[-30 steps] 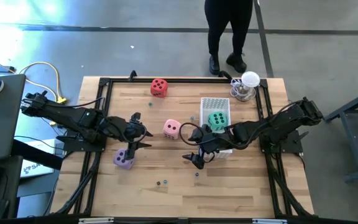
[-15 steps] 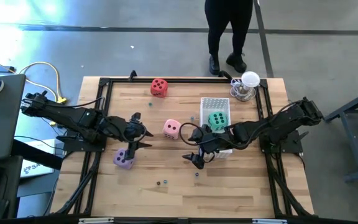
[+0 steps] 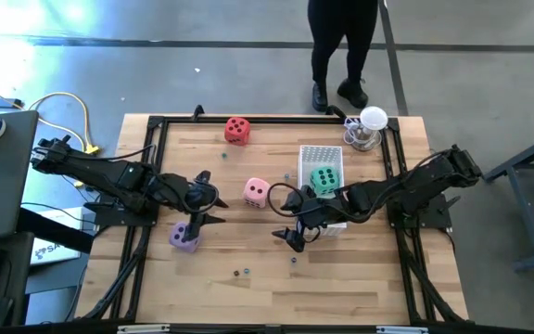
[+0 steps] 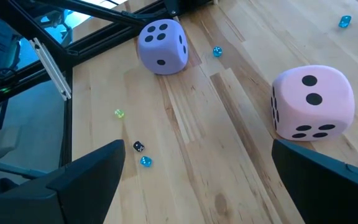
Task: Pick & Place Dice
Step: Put the light blue die into the white bin
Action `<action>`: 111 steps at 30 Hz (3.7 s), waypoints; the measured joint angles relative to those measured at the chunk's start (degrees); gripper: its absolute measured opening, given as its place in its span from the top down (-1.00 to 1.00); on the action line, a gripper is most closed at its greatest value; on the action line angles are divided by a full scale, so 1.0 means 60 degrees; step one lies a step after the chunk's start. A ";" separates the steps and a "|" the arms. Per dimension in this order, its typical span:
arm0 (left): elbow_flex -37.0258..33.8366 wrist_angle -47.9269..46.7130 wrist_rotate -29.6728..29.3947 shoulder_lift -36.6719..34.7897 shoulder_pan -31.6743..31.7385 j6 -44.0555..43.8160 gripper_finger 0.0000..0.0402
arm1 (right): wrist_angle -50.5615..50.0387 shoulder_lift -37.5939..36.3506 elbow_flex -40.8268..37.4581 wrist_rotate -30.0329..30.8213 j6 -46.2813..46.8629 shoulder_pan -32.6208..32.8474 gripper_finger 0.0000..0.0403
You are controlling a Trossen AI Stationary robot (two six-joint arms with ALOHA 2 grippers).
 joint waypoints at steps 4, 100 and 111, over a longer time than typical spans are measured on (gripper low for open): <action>0.0000 0.0000 -0.0008 0.0001 0.0003 0.0145 0.07 | 0.0000 0.0000 0.0000 0.0000 0.0000 -0.0002 -0.98; -0.0022 0.0105 -0.0029 0.0000 0.0003 0.0752 0.07 | -0.0003 0.0004 0.0000 0.0000 0.0000 -0.0003 -0.98; -0.0022 0.0101 -0.0029 0.0000 0.0003 0.0456 0.07 | -0.0001 0.0004 0.0000 0.0000 0.0002 0.0001 -0.98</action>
